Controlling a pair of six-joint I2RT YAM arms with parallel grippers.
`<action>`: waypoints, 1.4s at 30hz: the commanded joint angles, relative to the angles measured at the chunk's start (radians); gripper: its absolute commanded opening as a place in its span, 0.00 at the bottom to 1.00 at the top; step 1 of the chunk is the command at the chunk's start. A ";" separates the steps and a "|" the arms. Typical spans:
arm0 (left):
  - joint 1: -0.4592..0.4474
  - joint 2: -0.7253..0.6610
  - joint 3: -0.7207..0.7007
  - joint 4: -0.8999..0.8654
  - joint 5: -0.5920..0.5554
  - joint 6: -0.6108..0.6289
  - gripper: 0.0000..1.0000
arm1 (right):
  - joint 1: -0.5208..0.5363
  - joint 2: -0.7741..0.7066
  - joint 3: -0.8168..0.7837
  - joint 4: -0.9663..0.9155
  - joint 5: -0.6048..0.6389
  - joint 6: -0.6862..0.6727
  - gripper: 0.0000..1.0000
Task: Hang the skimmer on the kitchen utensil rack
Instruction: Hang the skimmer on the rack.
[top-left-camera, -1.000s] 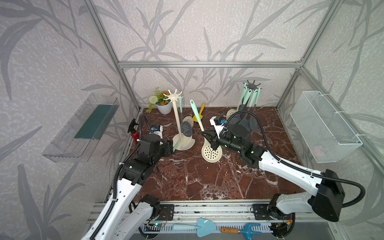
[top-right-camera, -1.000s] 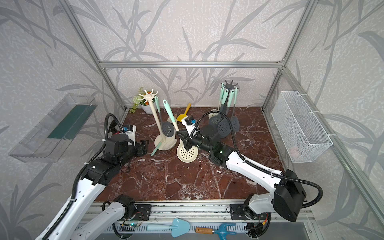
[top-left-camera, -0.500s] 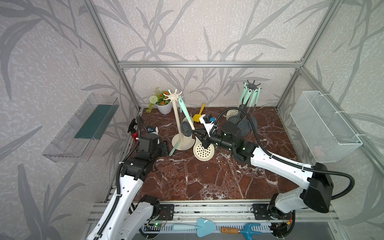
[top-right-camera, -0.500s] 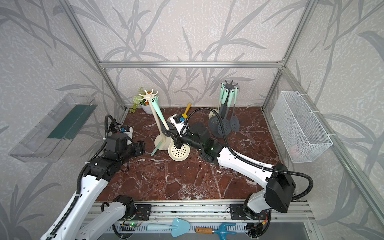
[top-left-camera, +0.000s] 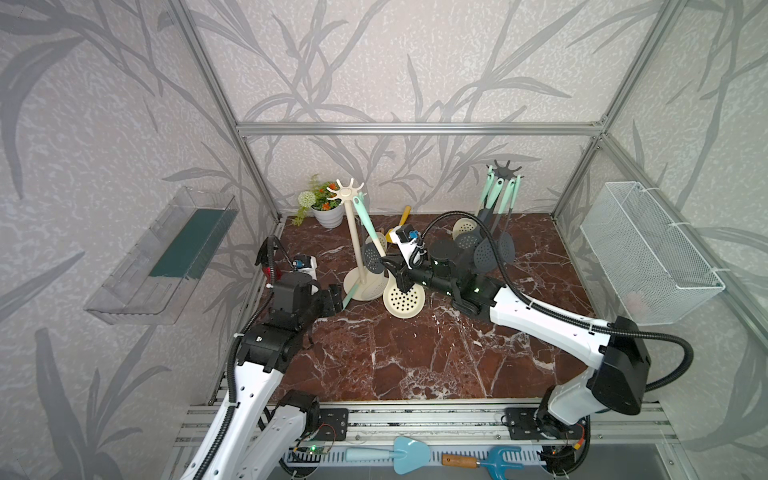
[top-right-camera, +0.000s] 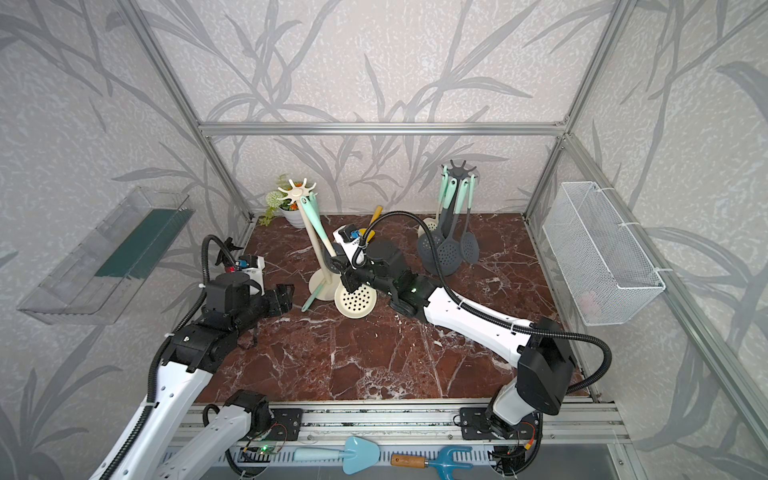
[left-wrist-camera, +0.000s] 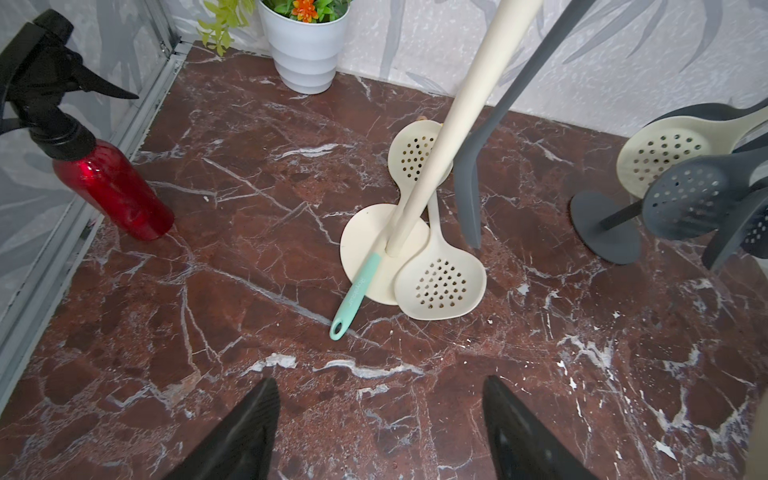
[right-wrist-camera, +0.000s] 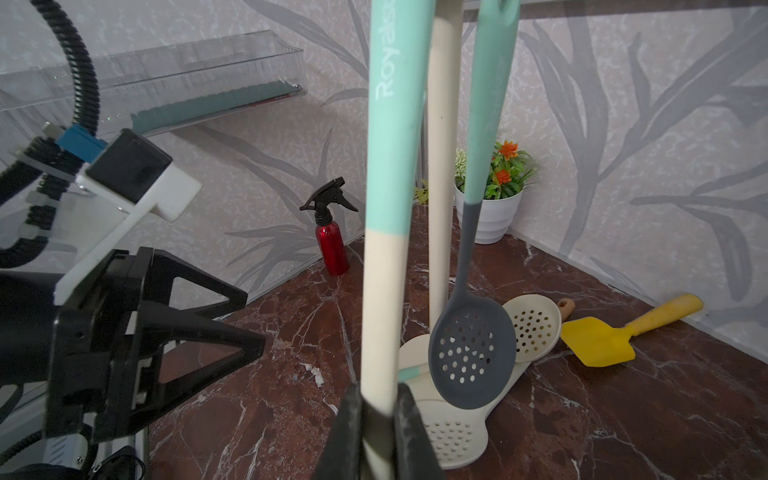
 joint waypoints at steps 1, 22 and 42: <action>0.008 -0.015 -0.013 0.026 0.031 0.009 0.77 | 0.005 0.011 0.051 -0.001 0.022 -0.018 0.00; 0.007 -0.041 -0.027 0.039 0.054 0.029 0.97 | -0.005 0.057 0.074 -0.026 0.037 0.001 0.00; 0.007 -0.045 -0.032 0.041 0.063 0.025 0.96 | -0.024 0.128 0.188 -0.126 -0.019 0.027 0.00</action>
